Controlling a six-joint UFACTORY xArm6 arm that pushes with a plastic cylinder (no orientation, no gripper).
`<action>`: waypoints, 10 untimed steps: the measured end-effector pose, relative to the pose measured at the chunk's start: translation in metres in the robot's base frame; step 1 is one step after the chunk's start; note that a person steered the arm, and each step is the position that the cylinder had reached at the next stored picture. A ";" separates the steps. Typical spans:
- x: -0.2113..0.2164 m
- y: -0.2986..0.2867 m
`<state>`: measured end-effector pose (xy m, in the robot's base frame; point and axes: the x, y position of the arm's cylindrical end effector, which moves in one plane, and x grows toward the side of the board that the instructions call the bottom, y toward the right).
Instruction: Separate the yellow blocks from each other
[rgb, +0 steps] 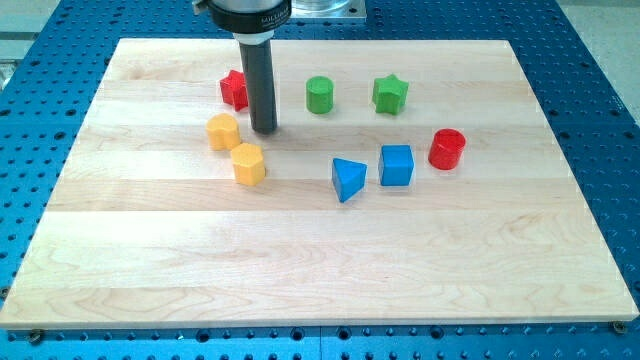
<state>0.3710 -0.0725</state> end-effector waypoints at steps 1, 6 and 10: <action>0.000 -0.003; 0.025 -0.003; 0.042 -0.007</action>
<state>0.4130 -0.0798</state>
